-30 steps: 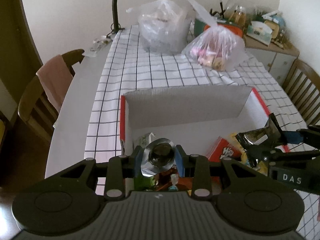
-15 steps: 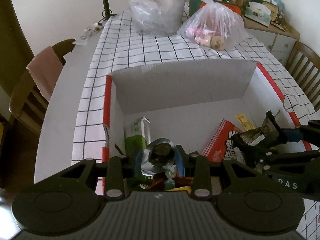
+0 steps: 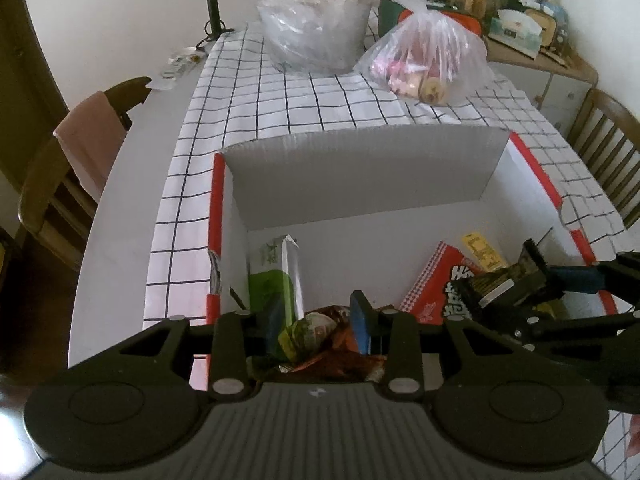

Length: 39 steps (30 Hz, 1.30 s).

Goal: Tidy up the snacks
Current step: 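Open both grippers to drop the candy and chocolate bar into the box, then move both open grippers from the red box back to the remaining snacks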

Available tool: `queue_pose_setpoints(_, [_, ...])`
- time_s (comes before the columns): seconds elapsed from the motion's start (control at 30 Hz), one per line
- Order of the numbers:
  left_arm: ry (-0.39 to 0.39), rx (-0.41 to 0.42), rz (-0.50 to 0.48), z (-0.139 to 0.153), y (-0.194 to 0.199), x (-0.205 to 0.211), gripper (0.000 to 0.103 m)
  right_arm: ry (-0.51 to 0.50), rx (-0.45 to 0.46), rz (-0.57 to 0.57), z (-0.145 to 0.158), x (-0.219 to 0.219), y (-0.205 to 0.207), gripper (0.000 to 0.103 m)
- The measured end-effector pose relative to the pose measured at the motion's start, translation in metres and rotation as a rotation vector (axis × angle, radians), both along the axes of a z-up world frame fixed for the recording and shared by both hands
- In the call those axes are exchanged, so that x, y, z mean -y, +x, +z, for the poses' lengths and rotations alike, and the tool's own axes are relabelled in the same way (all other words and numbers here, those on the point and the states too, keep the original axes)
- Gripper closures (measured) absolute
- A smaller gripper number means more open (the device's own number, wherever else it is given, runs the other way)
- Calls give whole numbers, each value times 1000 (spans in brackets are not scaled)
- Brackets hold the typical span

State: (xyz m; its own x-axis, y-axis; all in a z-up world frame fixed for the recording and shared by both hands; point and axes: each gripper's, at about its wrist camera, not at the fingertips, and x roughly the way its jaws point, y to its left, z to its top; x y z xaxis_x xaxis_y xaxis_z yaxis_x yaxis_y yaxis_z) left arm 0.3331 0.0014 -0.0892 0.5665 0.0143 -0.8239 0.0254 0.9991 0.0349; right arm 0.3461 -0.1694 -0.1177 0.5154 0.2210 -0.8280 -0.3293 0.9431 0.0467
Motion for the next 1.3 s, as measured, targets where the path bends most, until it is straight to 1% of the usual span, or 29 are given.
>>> queue_pose_setpoints(0.1, [-10, 9, 9, 6, -3, -3, 64, 11, 9, 6, 7, 0, -3, 39])
queue_pose_setpoints(0.17, [-15, 19, 7, 12, -6, -3, 63, 14, 19, 1, 13, 1, -6, 35])
queue_pose_setpoints(0.23, [-22, 32, 7, 18, -9, -4, 60, 28, 23, 3, 19, 2, -9, 33])
queue_pose_setpoints(0.3, [-33, 47, 10, 25, -13, -5, 55, 30, 33, 7, 25, 2, -13, 29])
queue_pose_setpoints(0.37, [-48, 62, 10, 32, -18, -6, 52, 42, 44, 10, 32, 3, -17, 25])
queue_pose_setpoints(0.47, [-60, 82, 4, 43, -25, -5, 48, 57, 57, 13, 42, 4, -24, 23])
queue_pose_setpoints(0.6, [-68, 117, -3, 57, -37, -4, 39, 78, 80, 28, 56, 4, -35, 20])
queue_pose_setpoints(0.63, [-70, 123, -5, 59, -41, -4, 38, 82, 86, 31, 59, 4, -38, 19])
queue_pose_setpoints(0.77, [-74, 142, -6, 68, -53, -3, 38, 98, 115, 30, 71, 7, -48, 10])
queue_pose_setpoints(0.87, [-74, 155, -9, 74, -62, -2, 38, 110, 124, 30, 78, 10, -56, 9])
queue_pose_setpoints(1.0, [-91, 171, -12, 81, -75, -4, 33, 121, 132, 36, 86, 13, -68, 7])
queue_pose_setpoints(1.07, [-98, 179, -20, 84, -82, -4, 33, 121, 139, 45, 90, 14, -75, 1])
queue_pose_setpoints(1.3, [-117, 199, -17, 89, -107, -11, 27, 147, 161, 70, 101, 15, -98, 0])
